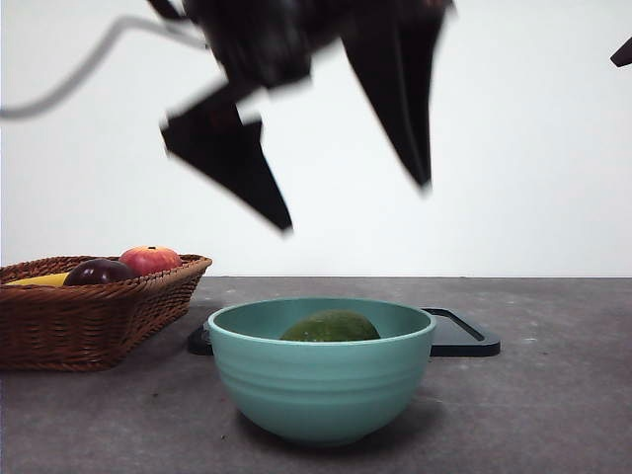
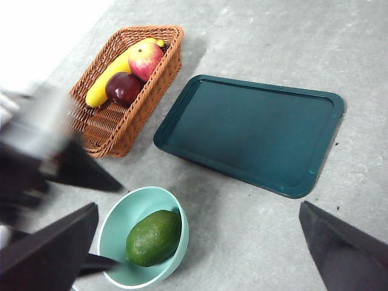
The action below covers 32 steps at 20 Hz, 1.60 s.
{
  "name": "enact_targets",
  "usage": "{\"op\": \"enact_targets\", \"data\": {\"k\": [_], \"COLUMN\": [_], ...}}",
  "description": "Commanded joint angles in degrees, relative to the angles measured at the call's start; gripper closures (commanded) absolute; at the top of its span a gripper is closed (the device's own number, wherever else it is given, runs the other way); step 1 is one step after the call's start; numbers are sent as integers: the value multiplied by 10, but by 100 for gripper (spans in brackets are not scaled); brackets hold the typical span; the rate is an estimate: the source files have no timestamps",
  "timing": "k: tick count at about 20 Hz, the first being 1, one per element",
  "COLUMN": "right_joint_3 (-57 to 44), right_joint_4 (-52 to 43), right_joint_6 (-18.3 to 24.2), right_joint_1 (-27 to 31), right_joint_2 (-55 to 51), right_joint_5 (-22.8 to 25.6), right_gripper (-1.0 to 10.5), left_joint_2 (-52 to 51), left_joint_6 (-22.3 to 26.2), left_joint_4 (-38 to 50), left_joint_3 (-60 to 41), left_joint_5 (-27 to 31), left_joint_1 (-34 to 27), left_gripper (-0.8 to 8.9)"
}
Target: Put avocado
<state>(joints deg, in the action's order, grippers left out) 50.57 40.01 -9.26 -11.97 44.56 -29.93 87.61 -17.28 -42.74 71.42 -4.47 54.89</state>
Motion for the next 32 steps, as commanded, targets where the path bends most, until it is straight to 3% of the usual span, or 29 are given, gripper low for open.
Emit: {"op": "enact_targets", "data": {"k": [1, 7, 19, 22, 28, 32], "right_joint_3": [10, 10, 10, 10, 46, 99], "right_joint_4": [-5, 44, 81, 85, 82, 99], "right_joint_6": [3, 10, 14, -12, -55, -57], "right_joint_1": [-2, -3, -11, -61, -198, -244], "right_joint_2": [3, 3, 9, 44, 195, 322], "right_joint_5": [-1, 0, 0, 7, 132, 152], "right_gripper": [296, 297, 298, 298, 300, 319], "left_joint_2": [-59, -238, -611, -657, -674, -674], "left_joint_6": [5, 5, 1, 1, 1, 1], "left_joint_4": [-21, -126, -118, -116, -117, -117], "left_joint_3": [14, 7, -195, -197, -197, -197], "left_joint_5": [27, 150, 154, 154, 154, 154], "left_joint_1": [6, 6, 6, 6, 6, 6], "left_gripper": [224, 224, 224, 224, 224, 224]}}
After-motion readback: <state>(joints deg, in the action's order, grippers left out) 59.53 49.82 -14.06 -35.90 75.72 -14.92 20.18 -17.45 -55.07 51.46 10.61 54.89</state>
